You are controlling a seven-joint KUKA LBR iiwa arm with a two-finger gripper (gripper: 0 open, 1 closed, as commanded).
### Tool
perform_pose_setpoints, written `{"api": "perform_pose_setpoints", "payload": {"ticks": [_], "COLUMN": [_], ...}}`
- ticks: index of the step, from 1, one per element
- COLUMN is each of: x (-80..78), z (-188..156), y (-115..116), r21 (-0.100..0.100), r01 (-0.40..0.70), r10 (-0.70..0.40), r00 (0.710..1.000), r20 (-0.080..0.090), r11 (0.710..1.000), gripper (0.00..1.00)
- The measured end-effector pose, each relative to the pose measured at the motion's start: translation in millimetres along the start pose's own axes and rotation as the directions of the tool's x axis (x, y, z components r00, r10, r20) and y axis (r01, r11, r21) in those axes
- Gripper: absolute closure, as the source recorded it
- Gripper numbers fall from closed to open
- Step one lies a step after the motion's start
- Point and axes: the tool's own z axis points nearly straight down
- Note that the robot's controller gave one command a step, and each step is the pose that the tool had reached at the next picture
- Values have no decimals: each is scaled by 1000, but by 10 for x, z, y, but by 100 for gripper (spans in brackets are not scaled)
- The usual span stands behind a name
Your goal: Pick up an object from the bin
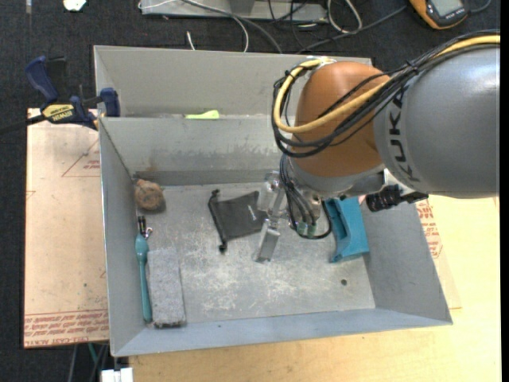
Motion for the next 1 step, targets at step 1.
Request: {"api": "perform_pose_setpoints", "payload": {"ticks": [1], "x": [-29], "z": [-63], "y": [38], "r21": [-3], "r01": [-47], "r10": [47], "r00": [999], "r20": [4], "r11": [999], "gripper": [0]}}
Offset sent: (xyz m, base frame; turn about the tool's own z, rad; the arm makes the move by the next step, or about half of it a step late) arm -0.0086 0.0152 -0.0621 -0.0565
